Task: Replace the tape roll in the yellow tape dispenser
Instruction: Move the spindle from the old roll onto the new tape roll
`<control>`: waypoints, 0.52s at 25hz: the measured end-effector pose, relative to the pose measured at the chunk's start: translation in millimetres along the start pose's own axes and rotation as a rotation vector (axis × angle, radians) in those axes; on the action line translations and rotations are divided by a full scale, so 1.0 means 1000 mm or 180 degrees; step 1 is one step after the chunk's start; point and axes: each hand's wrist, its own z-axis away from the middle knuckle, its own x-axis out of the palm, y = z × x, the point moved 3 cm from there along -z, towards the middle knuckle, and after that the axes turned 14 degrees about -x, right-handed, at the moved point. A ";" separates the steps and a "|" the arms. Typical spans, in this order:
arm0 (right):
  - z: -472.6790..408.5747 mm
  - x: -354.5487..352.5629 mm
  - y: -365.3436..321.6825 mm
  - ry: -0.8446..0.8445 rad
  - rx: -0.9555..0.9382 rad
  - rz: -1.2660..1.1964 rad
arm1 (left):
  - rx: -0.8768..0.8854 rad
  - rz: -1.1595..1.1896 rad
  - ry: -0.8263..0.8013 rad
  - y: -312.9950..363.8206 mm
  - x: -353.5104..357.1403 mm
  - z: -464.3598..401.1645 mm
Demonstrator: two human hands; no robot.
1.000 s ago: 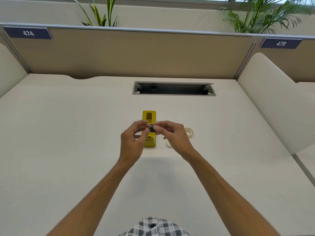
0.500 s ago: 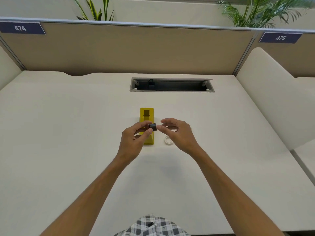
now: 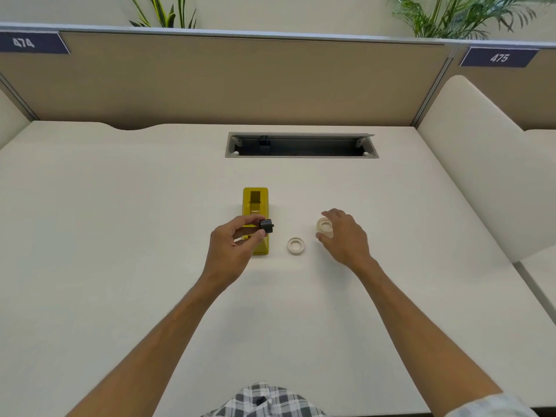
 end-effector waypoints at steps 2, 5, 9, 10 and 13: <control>-0.007 0.005 0.010 -0.0206 0.0062 0.0306 | -0.0006 -0.0009 -0.0012 0.000 -0.001 -0.001; -0.013 0.012 0.017 -0.0420 0.0140 0.0245 | -0.0011 -0.0030 -0.0022 -0.001 -0.001 -0.001; -0.013 0.011 0.018 -0.0177 0.0215 -0.0143 | -0.0052 0.0024 -0.0026 0.000 -0.001 -0.001; -0.012 0.009 0.017 -0.0012 0.0283 -0.0361 | -0.0068 0.0039 -0.0020 0.000 -0.002 -0.001; -0.008 0.001 0.010 0.0507 0.0443 -0.1280 | -0.0088 0.0057 0.0004 0.001 -0.003 -0.003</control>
